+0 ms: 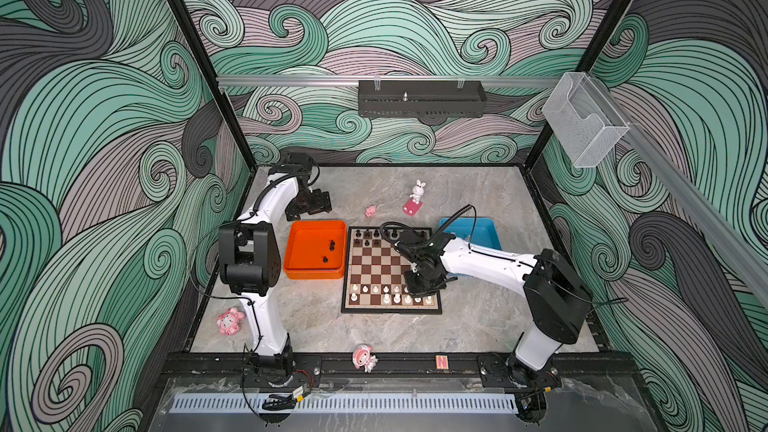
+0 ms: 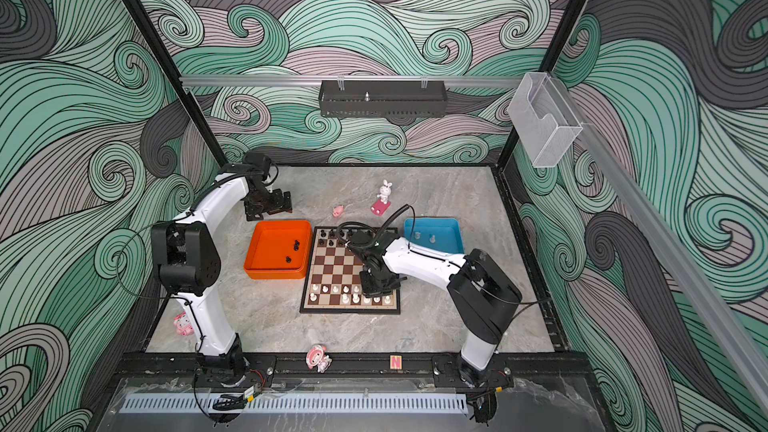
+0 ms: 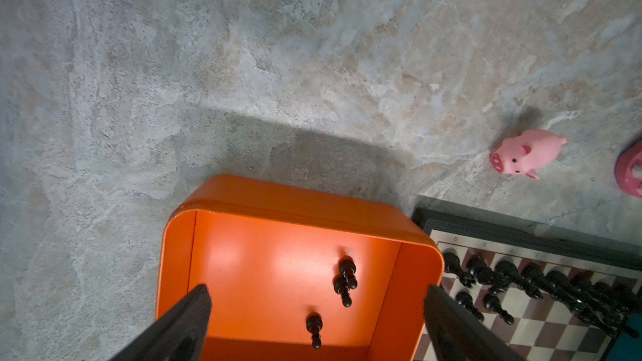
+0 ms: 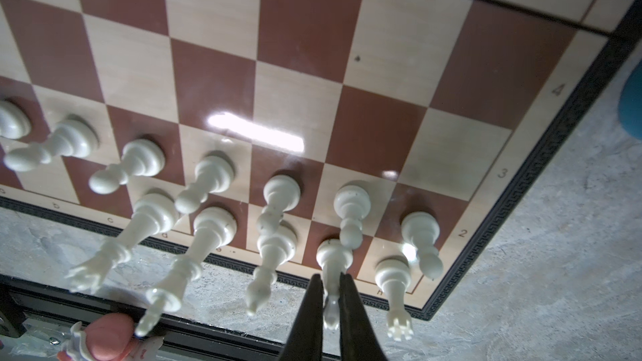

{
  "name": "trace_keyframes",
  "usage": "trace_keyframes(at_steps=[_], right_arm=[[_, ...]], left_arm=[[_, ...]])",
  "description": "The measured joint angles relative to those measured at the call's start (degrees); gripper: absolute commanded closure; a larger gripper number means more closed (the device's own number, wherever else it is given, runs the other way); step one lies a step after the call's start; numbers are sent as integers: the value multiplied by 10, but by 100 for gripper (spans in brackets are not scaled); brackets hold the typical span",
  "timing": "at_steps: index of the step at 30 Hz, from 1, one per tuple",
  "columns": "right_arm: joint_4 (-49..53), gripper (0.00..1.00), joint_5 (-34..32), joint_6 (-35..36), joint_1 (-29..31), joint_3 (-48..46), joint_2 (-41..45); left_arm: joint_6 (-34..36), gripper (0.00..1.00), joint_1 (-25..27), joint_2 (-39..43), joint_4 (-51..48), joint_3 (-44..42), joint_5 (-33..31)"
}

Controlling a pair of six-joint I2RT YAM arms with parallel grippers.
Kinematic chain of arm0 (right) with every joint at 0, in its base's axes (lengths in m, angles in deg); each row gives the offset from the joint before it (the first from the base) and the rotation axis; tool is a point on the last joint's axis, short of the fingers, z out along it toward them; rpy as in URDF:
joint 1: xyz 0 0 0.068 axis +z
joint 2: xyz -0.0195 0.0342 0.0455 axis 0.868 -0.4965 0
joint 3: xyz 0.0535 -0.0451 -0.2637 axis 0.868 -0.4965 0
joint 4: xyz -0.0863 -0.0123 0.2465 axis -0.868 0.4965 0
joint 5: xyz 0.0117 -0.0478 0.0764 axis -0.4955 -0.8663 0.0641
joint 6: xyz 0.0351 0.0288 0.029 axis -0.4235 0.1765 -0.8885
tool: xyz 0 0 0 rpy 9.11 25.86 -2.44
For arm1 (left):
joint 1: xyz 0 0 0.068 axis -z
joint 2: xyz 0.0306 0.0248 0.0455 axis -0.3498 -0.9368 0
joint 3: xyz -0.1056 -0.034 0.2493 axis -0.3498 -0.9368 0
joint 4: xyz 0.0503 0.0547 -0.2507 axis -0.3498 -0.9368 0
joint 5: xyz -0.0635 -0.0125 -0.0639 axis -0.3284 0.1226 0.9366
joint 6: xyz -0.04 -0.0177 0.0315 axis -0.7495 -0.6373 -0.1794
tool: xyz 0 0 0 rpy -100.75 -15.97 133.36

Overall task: Set up the chess pieces on the board
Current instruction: 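Lower the white pawn onto the board and open the right gripper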

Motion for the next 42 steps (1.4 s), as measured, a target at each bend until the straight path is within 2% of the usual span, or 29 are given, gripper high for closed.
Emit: trace_keyframes(at_steps=[32, 38, 42], right_arm=[[33, 89, -13, 20, 7, 29, -27], [38, 83, -18, 21, 7, 29, -27], [39, 87, -19, 21, 7, 29, -28]], left_arm=[[0, 2, 0, 0, 0, 0, 0], [0, 2, 0, 0, 0, 0, 0], [0, 2, 0, 0, 0, 0, 0]])
